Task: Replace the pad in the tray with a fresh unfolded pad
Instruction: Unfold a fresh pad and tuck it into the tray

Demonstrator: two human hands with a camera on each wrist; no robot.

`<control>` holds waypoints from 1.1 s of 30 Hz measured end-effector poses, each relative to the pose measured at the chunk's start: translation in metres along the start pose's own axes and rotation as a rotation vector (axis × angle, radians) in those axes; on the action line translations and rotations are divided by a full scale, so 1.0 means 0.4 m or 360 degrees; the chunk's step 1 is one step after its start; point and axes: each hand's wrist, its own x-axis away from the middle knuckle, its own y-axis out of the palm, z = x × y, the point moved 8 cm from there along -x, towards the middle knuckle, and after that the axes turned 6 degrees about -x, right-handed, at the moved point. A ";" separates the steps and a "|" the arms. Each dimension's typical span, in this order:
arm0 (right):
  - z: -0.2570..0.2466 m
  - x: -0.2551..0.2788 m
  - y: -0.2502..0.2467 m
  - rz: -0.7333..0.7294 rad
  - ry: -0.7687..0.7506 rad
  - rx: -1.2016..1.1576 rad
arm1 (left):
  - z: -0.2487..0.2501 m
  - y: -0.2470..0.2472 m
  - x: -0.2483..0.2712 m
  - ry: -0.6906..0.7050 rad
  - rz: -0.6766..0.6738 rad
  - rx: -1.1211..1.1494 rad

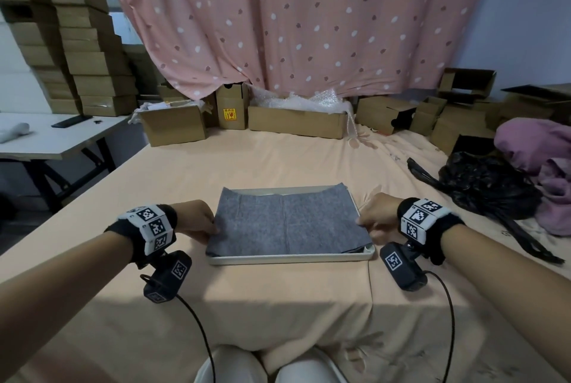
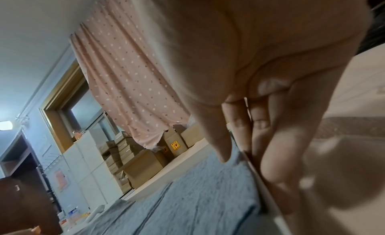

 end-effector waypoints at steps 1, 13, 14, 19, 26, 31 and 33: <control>-0.002 -0.001 0.003 0.0015 -0.0029 0.0072 | 0.005 -0.003 0.005 0.0001 0.0052 -0.0117; -0.034 0.008 0.018 0.0091 -0.0029 0.0691 | 0.023 -0.008 -0.012 -0.0081 0.0191 -0.0409; -0.039 0.006 0.019 0.0083 -0.0027 0.0720 | 0.022 -0.008 -0.015 -0.0084 0.0215 -0.0441; -0.040 -0.014 0.022 0.0086 -0.0014 0.0839 | 0.025 -0.003 -0.026 -0.0072 0.0202 -0.0534; -0.042 -0.009 0.030 0.0122 -0.0017 0.1006 | 0.037 -0.001 -0.020 -0.0047 0.0231 -0.0669; -0.067 0.010 0.034 0.0207 -0.0142 0.1087 | 0.037 -0.004 -0.005 -0.0027 0.0250 -0.0592; -0.066 0.044 0.031 0.0192 -0.0149 0.1096 | 0.031 -0.003 0.008 -0.0015 0.0233 -0.0556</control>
